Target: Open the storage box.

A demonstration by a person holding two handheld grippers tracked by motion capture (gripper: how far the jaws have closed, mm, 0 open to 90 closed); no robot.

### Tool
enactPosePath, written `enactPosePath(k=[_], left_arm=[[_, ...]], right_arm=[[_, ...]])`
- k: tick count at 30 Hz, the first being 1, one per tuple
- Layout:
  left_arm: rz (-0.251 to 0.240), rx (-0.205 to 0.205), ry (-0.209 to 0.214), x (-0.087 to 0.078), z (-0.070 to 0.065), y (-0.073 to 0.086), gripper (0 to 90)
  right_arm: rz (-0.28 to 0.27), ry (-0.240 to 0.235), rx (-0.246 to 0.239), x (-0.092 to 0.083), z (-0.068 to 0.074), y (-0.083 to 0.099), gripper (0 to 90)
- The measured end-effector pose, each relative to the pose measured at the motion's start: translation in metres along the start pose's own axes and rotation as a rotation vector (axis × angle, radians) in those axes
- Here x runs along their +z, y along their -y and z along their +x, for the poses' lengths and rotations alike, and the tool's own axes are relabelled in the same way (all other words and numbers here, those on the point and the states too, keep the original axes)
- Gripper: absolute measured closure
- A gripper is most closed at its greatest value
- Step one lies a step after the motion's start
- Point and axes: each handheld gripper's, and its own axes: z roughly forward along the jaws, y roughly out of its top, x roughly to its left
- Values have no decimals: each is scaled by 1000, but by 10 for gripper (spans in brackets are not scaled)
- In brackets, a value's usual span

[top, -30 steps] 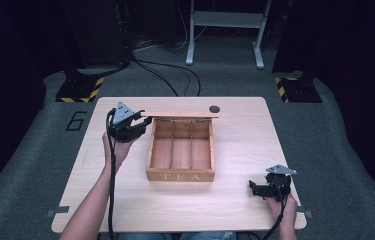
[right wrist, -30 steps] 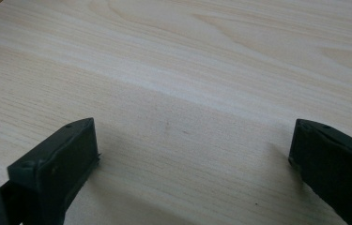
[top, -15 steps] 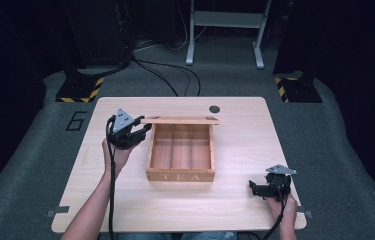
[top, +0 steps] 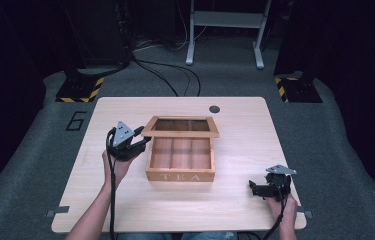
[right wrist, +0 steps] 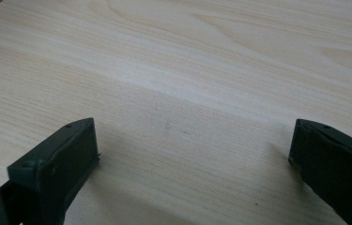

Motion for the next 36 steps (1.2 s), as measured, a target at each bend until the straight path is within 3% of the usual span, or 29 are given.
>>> enactPosePath(k=[19,36], left_arm=[[34,-52,37,1,-13,47,515],[160,-91,139,9,-12,71,412]], right_arm=[[-3,0,-6,0,0,0,11],[-1,0,-6,0,0,0,11]])
